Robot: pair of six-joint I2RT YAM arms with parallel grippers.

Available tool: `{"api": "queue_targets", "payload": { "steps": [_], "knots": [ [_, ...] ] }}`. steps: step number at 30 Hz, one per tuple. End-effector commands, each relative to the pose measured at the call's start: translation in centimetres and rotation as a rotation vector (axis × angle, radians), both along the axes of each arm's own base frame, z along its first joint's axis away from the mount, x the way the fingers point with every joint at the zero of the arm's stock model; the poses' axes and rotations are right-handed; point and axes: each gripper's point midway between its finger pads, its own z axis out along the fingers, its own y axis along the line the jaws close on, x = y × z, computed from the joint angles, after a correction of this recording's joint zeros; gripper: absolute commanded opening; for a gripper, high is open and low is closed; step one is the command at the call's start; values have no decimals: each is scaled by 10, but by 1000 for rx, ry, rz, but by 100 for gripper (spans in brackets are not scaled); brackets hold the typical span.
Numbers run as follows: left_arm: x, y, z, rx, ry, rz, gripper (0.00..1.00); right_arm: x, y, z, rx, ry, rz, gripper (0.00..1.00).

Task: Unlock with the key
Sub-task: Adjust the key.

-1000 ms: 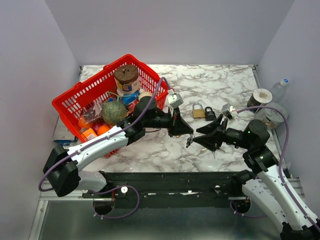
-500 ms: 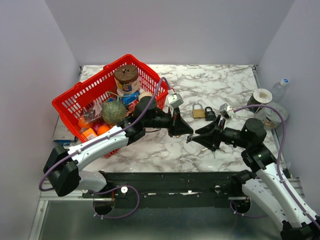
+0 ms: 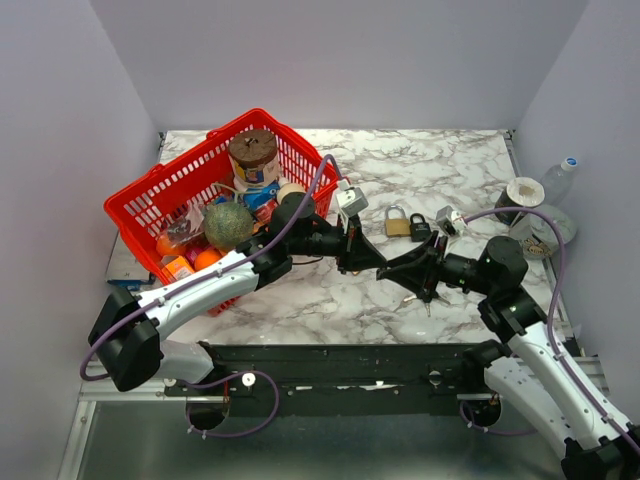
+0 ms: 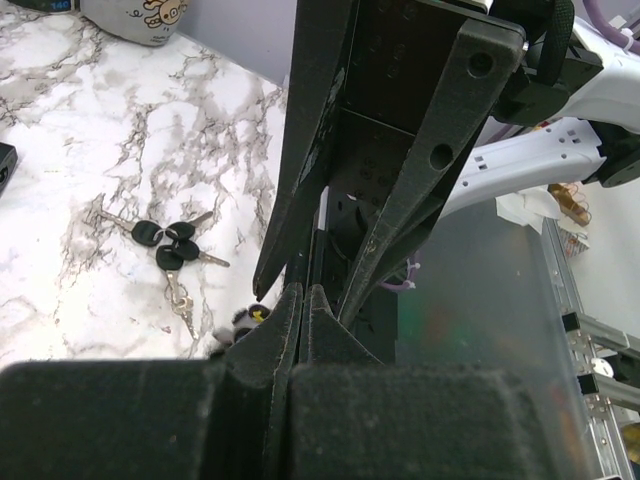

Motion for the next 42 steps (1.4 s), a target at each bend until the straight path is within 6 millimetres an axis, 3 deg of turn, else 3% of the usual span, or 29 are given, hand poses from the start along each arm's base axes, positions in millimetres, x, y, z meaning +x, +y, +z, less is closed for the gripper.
{"api": "queue_targets", "payload": {
  "steps": [1, 11, 21, 28, 29, 32, 33, 35, 42],
  "knots": [
    [-2, -1, 8, -21, -27, -28, 0, -1, 4, 0, 18, -7, 20, 43],
    [-2, -2, 6, -17, -22, -26, 0, -1, 7, -1, 28, -2, 34, 30],
    [0, -1, 7, -20, -28, -14, 0, 1, 12, -6, 52, 44, 53, 2],
    [6, 3, 10, -19, -63, 38, 0, 17, 11, -18, 59, 129, -35, 1],
    [8, 4, 10, -15, -73, 55, 17, 20, 10, -20, 57, 137, -46, 1],
    [23, 12, 8, 23, -131, 180, 54, 31, 5, -27, 38, 145, -103, 1],
    [25, 14, 9, 32, -153, 208, 59, 36, 3, -31, 31, 151, -126, 1],
    [32, 21, 9, 75, -226, 284, 65, 44, -4, -35, 20, 149, -169, 1],
    [20, 21, -3, 212, -316, 372, 70, 78, -39, -39, 4, 152, -364, 1]
  ]
}}
